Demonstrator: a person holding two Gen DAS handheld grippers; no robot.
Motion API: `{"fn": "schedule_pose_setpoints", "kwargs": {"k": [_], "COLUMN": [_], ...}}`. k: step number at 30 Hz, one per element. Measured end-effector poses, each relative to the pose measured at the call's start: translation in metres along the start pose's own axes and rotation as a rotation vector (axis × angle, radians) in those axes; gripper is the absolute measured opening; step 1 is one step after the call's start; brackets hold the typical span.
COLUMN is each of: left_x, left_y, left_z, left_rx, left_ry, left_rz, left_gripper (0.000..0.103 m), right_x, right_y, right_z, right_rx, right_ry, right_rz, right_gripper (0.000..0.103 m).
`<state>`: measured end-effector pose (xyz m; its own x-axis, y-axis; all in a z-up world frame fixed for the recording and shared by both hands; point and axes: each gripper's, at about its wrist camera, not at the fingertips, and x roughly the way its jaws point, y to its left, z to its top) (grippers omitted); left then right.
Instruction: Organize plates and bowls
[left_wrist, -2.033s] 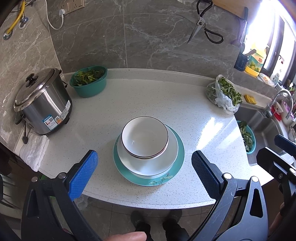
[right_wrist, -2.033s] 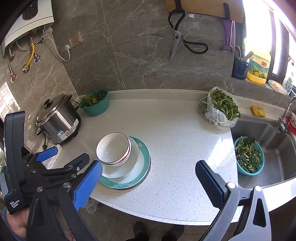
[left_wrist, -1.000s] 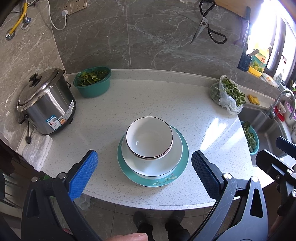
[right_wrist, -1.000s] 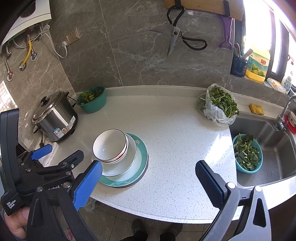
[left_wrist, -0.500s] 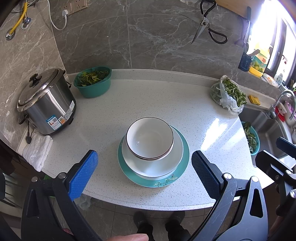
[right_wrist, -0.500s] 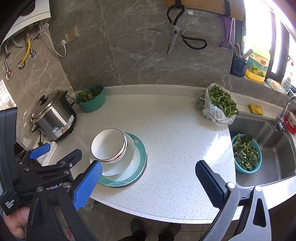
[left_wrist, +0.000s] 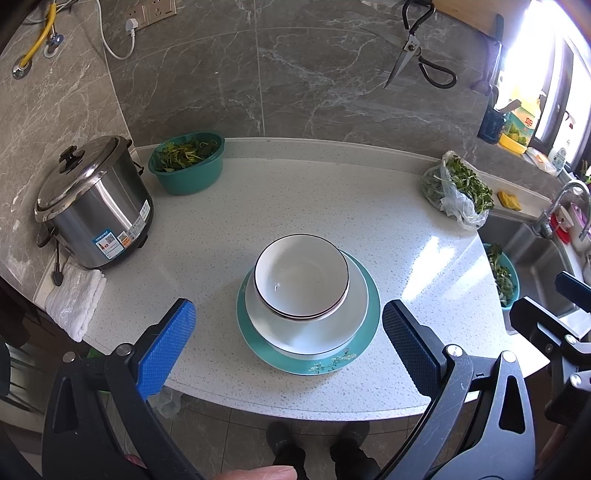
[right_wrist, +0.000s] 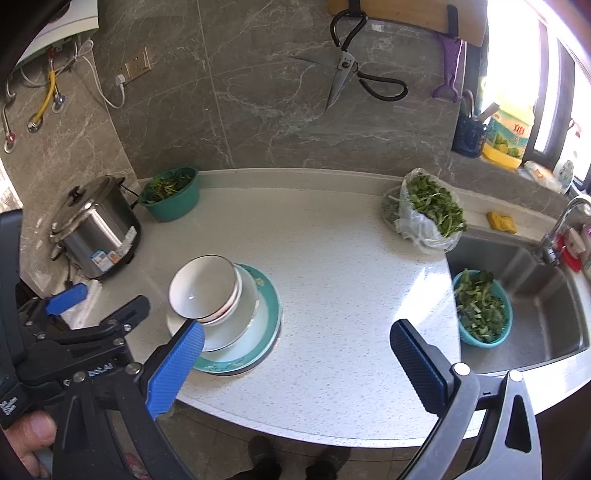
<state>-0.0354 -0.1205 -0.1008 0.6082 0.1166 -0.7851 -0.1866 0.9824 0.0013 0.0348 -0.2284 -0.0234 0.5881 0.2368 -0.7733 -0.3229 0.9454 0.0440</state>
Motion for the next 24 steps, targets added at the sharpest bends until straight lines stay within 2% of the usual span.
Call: {"fn": "schedule_pose_setpoints", "kwargs": {"k": [7, 24], "left_x": [0.0010, 0.0002], "left_y": [0.0010, -0.0004], "left_z": [0.0008, -0.0007], "left_rx": [-0.003, -0.006], "left_ry": [-0.001, 0.000], "left_rz": [0.006, 0.010], "left_gripper": [0.103, 0.103], "right_x": [0.0007, 0.0027], "right_y": [-0.0016, -0.0015], "right_z": [0.0022, 0.0007], "right_rx": [-0.004, -0.011], "right_ry": [-0.001, 0.013], "right_rz": [-0.034, -0.023], "right_gripper": [0.103, 0.103]}}
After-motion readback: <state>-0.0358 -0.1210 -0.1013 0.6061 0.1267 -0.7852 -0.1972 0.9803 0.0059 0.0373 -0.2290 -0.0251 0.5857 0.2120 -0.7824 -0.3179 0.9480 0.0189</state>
